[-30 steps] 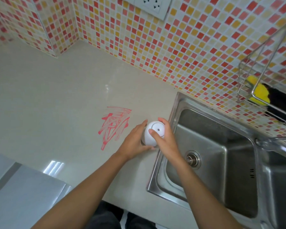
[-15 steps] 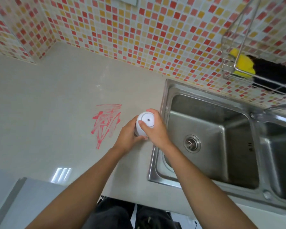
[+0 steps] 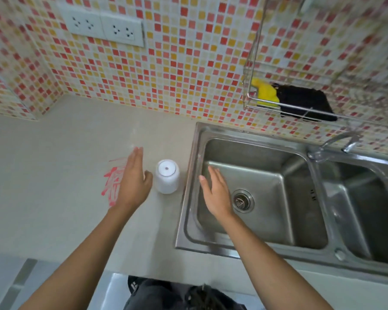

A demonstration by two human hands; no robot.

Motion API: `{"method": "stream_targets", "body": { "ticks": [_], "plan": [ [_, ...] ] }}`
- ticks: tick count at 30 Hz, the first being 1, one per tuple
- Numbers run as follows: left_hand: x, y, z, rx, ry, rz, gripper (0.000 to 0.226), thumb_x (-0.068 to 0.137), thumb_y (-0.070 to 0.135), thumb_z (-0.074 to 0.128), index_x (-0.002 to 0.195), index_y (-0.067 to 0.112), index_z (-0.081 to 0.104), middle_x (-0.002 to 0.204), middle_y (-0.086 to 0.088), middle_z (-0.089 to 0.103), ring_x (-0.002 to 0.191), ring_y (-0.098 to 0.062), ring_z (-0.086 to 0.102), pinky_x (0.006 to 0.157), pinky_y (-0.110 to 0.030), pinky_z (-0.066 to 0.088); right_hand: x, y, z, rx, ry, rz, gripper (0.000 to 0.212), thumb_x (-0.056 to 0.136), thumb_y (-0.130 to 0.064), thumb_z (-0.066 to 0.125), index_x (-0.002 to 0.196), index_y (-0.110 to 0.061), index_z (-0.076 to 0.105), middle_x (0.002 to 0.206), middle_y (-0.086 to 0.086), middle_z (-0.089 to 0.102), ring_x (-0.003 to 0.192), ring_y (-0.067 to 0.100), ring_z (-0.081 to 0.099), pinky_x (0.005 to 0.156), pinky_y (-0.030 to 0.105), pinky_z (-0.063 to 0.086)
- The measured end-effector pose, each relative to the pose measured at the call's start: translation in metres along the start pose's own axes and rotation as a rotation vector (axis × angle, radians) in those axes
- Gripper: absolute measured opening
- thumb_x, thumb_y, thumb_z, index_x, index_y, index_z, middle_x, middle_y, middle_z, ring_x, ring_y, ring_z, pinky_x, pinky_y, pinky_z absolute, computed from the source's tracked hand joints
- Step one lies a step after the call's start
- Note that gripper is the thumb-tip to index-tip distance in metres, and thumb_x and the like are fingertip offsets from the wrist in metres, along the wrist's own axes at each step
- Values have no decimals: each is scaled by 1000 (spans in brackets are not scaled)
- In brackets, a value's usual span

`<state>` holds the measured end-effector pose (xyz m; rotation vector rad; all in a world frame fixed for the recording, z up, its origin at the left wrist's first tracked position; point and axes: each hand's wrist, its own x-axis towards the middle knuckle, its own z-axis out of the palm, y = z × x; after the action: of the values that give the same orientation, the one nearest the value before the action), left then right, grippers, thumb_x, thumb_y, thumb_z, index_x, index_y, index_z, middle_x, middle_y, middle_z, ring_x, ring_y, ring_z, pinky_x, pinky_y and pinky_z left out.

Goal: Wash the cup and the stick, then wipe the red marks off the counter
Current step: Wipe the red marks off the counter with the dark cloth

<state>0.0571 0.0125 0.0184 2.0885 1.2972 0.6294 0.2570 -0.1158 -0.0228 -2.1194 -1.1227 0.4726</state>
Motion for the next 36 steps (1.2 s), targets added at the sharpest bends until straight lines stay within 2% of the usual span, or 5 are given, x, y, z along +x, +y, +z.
{"method": "stream_targets", "body": {
  "ticks": [7, 17, 24, 28, 36],
  "plan": [
    [-3, 105, 63, 162, 5, 295, 64, 101, 29, 44, 153, 8, 15, 162, -10, 7, 150, -25, 3, 119, -31, 4, 7, 65, -82, -343, 101, -107, 68, 99, -49, 40, 152, -9, 23, 160, 7, 21, 149, 21, 12, 122, 38, 9],
    [54, 266, 132, 404, 82, 545, 69, 103, 39, 31, 153, 7, -4, 162, -10, -9, 149, -23, -10, 123, -41, 1, 72, 36, -246, -203, 612, -424, 46, 99, -24, 50, 141, -5, 45, 147, 9, 45, 137, 21, 39, 115, 37, 32],
    [90, 287, 141, 589, 123, 485, 70, 101, 53, 10, 153, 11, -13, 160, -6, -20, 147, -21, -20, 120, -41, -10, 159, 4, -305, -384, 104, -173, 75, 90, -54, 55, 151, -23, 25, 154, 5, 35, 139, 28, 35, 111, 46, 35],
    [93, 286, 144, 585, 120, 493, 70, 99, 51, 13, 153, 12, -11, 161, -6, -15, 148, -21, -18, 120, -40, -11, 194, -3, -307, -453, -160, -31, 95, 68, -76, 61, 145, -25, 39, 150, 3, 42, 133, 29, 43, 106, 43, 42],
    [91, 289, 140, 583, 91, 478, 72, 99, 49, 21, 153, 13, -11, 162, -5, -14, 148, -20, -17, 119, -38, -16, 208, -11, -323, -647, -307, -82, 68, 84, -45, 69, 143, -20, 46, 149, 4, 43, 132, 27, 44, 104, 37, 40]
  ]
}}
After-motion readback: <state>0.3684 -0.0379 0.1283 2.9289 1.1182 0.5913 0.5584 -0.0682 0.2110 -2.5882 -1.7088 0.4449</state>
